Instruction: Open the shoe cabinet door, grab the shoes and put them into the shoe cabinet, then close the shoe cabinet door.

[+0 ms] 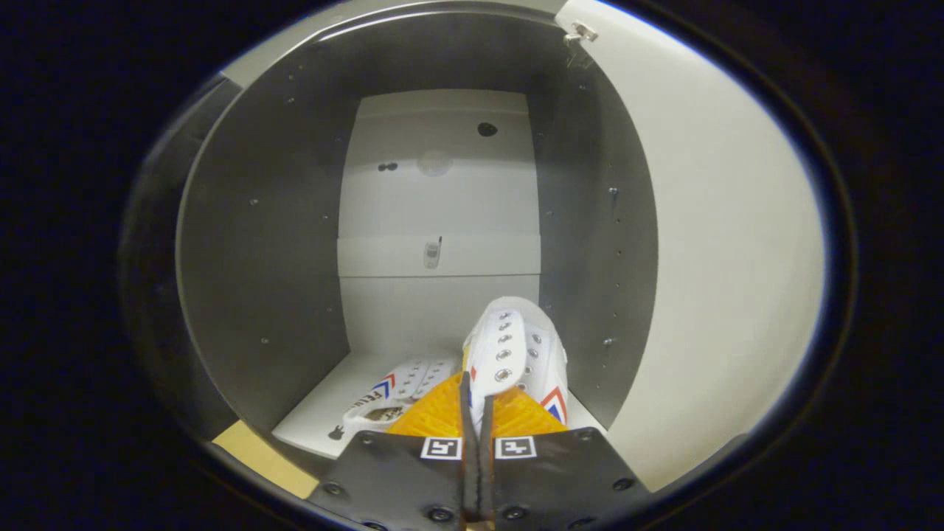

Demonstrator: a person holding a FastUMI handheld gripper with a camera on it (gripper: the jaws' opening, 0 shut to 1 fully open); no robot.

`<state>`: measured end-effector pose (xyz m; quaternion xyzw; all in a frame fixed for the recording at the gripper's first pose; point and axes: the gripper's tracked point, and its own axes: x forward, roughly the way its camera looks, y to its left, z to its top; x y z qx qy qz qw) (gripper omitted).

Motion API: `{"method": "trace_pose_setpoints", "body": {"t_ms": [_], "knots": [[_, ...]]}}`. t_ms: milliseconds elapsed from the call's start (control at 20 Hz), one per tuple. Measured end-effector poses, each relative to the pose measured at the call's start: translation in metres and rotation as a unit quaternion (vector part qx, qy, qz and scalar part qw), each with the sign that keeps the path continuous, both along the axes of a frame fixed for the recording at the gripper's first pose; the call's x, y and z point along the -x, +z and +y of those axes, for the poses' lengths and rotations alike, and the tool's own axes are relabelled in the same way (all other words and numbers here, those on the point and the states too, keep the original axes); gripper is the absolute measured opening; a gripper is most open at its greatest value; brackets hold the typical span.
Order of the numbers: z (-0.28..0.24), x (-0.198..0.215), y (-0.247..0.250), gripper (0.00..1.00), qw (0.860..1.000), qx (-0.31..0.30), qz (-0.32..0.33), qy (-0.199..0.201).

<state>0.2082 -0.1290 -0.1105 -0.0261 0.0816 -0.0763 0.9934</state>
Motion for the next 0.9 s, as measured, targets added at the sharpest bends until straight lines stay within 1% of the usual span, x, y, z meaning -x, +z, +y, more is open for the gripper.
{"method": "trace_pose_setpoints", "body": {"t_ms": [200,450,600,900], "knots": [[-0.003,-0.03,-0.015,0.02,1.0,0.015,0.022,0.005],[-0.004,-0.062,-0.034,0.02,0.998,0.011,0.057,0.014],[-0.004,-0.071,-0.048,0.02,0.997,0.001,0.076,0.016],[-0.012,-0.079,-0.058,0.03,0.996,-0.009,0.087,0.003]]}}
